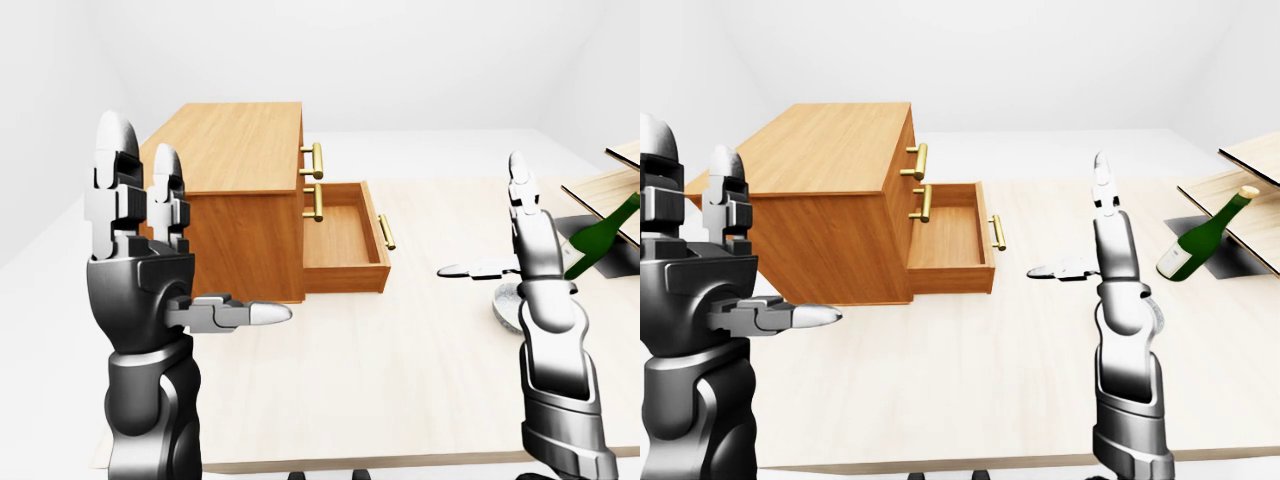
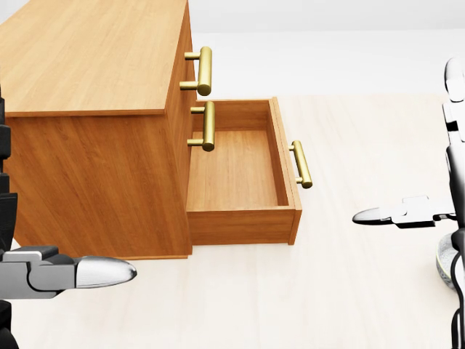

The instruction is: Put the bowl on top of the cabinet.

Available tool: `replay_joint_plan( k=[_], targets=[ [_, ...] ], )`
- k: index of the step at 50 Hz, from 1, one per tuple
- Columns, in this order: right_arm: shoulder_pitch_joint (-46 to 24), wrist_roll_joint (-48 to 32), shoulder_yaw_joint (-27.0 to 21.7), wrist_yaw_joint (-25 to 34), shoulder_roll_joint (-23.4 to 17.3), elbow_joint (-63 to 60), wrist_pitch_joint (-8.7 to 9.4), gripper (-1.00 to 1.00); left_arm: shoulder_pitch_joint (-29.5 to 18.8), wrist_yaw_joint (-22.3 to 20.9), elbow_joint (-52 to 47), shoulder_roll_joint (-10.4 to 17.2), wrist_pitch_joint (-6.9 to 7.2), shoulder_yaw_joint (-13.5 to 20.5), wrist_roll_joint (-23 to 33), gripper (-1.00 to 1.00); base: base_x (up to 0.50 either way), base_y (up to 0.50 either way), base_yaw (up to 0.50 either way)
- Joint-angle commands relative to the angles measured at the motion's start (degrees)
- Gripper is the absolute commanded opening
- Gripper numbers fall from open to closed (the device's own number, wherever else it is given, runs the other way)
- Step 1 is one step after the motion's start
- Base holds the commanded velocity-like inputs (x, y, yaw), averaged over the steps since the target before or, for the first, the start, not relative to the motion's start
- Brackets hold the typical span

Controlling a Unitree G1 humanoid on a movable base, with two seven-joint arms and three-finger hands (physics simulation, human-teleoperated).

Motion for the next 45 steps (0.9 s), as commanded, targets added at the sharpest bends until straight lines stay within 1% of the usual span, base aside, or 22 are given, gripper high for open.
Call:
replay_joint_plan(
  k=[1, 16, 24, 31, 38, 45],
  targets=[
    [-0.31, -1.87, -0.86, 0.04, -1.51, 2.58, 0.00, 1.00, 0.03, -0.02, 0.05, 0.04, 0.00, 0.10, -0.04, 1.00, 0.00, 0.00, 0.00],
    [-0.65, -4.61, -2.09, 0.23, -3.36, 4.18, 0.00, 1.00, 0.05, -0.12, 0.01, 0.07, 0.00, 0.24, -0.06, 1.00, 0.00, 0.00, 0.00],
    [-0.59, -8.46, -2.67, 2.78, -4.69, 0.67, 0.00, 1.00, -0.02, -0.04, 0.15, 0.07, 0.00, 0.12, 0.06, 1.00, 0.00, 0.00, 0.00],
    [-0.76, -9.93, -2.97, 2.76, -4.98, 2.89, 0.00, 1.00, 0.13, -0.15, 0.86, 0.06, 0.00, 0.09, 0.27, 1.00, 0.00, 0.00, 0.00],
    [-0.26, -12.39, -3.05, 4.00, -5.22, 1.91, 0.00, 1.00, 0.16, -0.18, 0.31, 0.04, 0.00, 0.16, 0.21, 1.00, 0.00, 0.00, 0.00],
    [-0.24, -14.00, -3.47, 4.20, -5.82, 3.53, 0.00, 1.00, 0.20, -0.11, 0.11, 0.01, 0.00, 0.03, 0.25, 1.00, 0.00, 0.00, 0.00]
  ],
)
